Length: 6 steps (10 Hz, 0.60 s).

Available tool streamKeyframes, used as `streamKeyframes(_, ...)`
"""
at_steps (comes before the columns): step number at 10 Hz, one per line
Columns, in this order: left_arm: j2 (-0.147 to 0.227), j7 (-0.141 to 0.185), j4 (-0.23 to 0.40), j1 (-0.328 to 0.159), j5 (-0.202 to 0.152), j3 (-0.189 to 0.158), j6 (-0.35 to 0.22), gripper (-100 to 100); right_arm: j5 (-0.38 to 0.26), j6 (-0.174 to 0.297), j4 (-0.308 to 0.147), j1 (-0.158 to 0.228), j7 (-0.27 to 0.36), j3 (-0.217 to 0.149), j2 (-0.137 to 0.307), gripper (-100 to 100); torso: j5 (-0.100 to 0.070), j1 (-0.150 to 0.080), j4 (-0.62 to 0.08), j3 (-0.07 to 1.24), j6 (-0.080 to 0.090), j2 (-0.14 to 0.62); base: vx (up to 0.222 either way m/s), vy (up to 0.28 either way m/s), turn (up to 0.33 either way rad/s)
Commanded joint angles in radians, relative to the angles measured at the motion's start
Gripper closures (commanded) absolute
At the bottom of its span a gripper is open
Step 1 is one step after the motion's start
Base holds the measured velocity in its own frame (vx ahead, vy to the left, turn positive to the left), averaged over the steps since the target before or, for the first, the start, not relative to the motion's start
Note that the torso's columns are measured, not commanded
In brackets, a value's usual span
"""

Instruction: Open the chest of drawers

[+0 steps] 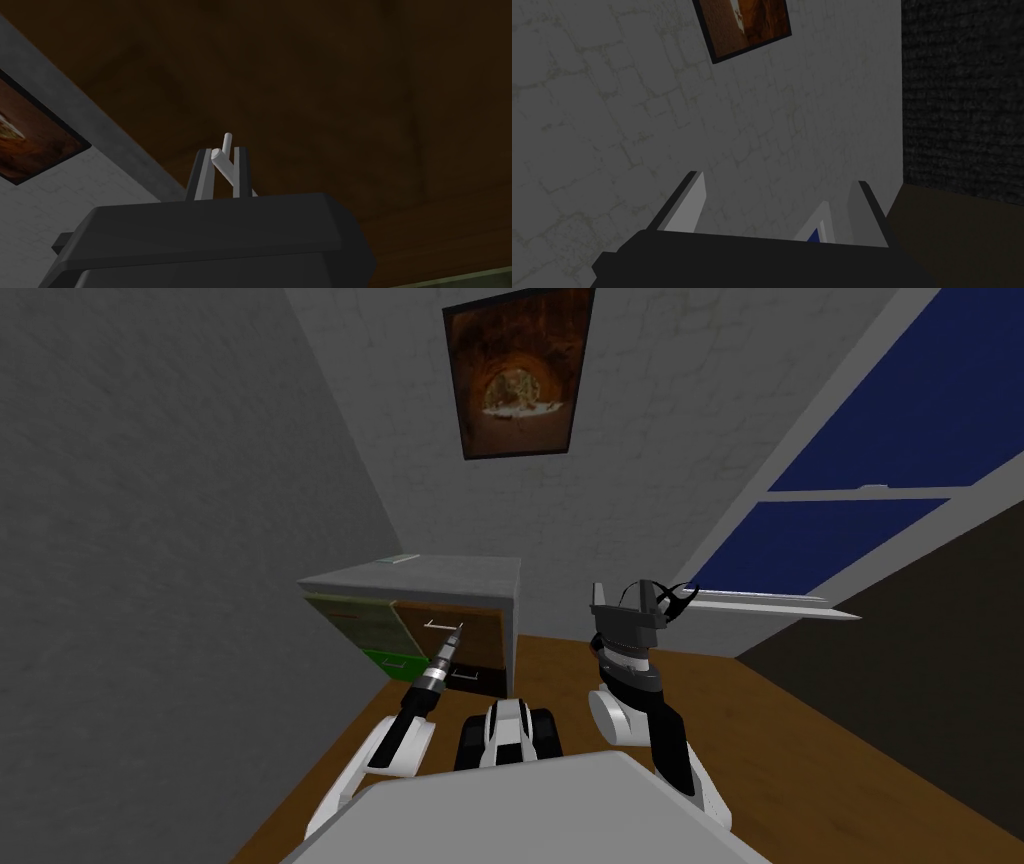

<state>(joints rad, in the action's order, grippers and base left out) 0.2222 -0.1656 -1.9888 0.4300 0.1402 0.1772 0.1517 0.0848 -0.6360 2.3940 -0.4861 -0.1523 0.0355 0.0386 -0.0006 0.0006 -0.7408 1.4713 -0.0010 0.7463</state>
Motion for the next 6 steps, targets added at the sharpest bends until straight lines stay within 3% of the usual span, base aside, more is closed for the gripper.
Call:
streamKeyframes(1, -0.003, 0.003, 0.083, -0.078, 0.002, -0.011, 0.015, 100, 0.000, 0.000, 0.000, 0.000, 0.000, 0.000, 0.000, 0, 0.000, 0.000, 0.000, 0.000, 0.001, -0.001, -0.086, 0.012, 0.000)
streamKeyframes(2, -0.003, 0.003, 0.097, -0.078, 0.002, -0.011, 0.015, 100, 0.000, 0.000, 0.000, 0.000, 0.000, 0.000, 0.000, 0, 0.000, 0.000, 0.002, 0.004, 0.001, -0.007, -0.038, 0.009, -0.007)
streamKeyframes(3, -0.011, 0.009, 0.132, -0.123, 0.006, -0.028, 0.031, 100, 0.000, 0.000, 0.000, 0.000, 0.000, 0.000, 0.000, 0, 0.000, 0.000, 0.003, 0.007, 0.001, -0.012, -0.125, 0.021, 0.016)
streamKeyframes(5, -0.011, 0.009, 0.194, -0.183, 0.006, -0.028, 0.031, 100, 0.000, 0.000, 0.000, 0.000, 0.000, 0.000, 0.000, 0, 0.001, 0.004, 0.002, 0.004, -0.002, -0.007, -0.110, 0.003, 0.014)
streamKeyframes(6, -0.011, 0.009, 0.216, -0.183, 0.006, -0.028, 0.031, 100, 0.000, 0.000, 0.000, 0.000, 0.000, 0.000, 0.000, 0, 0.001, 0.002, 0.004, 0.006, -0.001, -0.010, -0.010, -0.007, 0.008)
